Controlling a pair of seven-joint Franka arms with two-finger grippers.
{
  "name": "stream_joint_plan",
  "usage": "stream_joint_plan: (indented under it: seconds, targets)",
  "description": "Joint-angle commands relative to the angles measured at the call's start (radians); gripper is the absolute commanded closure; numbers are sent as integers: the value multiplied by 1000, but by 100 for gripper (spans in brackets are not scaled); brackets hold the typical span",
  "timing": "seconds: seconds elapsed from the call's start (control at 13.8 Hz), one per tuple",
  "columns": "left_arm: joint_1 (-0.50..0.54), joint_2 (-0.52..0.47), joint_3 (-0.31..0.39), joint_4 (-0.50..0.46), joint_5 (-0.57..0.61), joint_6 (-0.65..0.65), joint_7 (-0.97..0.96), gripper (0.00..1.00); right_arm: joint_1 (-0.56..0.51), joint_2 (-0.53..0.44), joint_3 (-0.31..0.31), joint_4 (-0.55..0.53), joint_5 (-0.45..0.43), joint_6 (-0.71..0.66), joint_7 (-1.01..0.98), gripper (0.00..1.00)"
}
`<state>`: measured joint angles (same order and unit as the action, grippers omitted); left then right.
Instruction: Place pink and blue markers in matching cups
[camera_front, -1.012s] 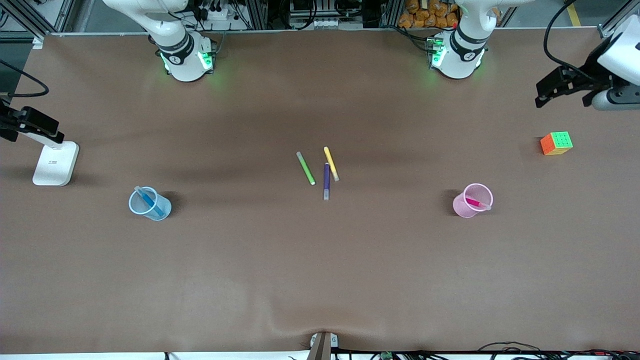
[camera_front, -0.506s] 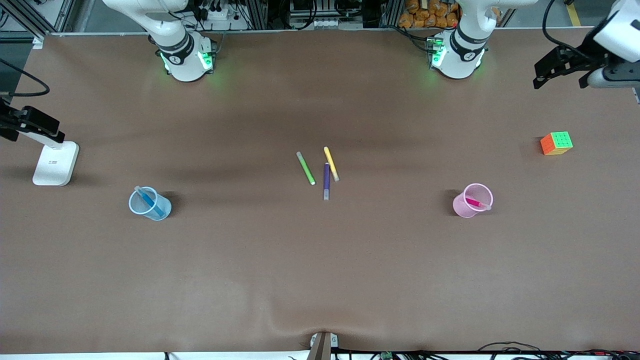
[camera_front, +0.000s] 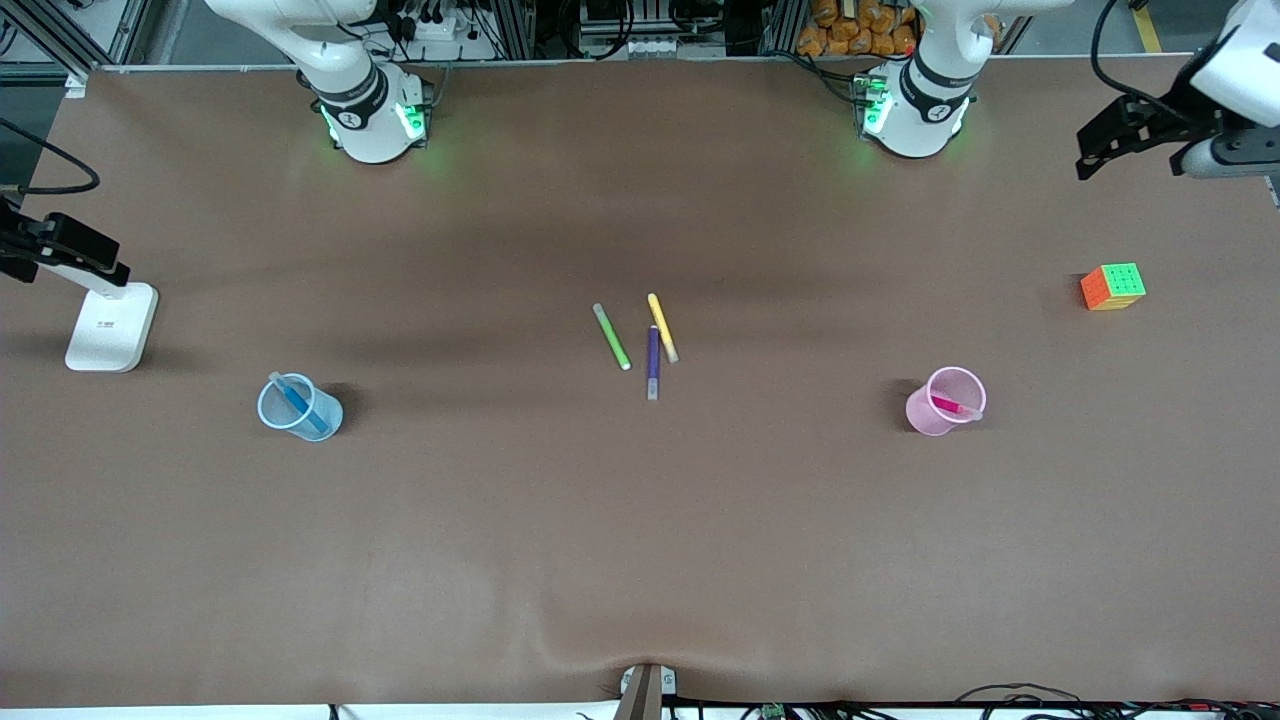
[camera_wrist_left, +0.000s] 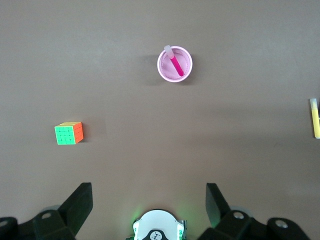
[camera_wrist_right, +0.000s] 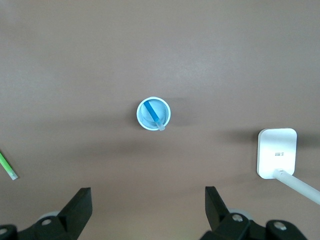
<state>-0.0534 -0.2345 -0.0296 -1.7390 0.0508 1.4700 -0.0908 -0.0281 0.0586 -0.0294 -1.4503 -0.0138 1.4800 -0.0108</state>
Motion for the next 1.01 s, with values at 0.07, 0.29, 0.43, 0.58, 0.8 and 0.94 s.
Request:
stream_joint_plan:
  seconds: [0.07,0.29,0.43,0.58,0.8,0.94]
  targets:
    - [-14,21,8,62,14,-5,8,0,10,-28,-10,-28,17,0,12,0]
    - [7,52,8,84,14,-5,20,0,10,-28,-10,-30,17,0,12,0]
    - [9,66,10,104,14,-7,8,0,10,-28,-10,-30,17,0,12,0]
    - [27,69,7,116,14,-11,9,0,10,-28,-10,-30,17,0,12,0]
    - [24,70,4,119,14,-27,9,0,8,-28,-10,-30,17,0,12,0]
    - [26,70,2,122,8,-25,14,0,8,-28,-10,-30,17,0,12,0]
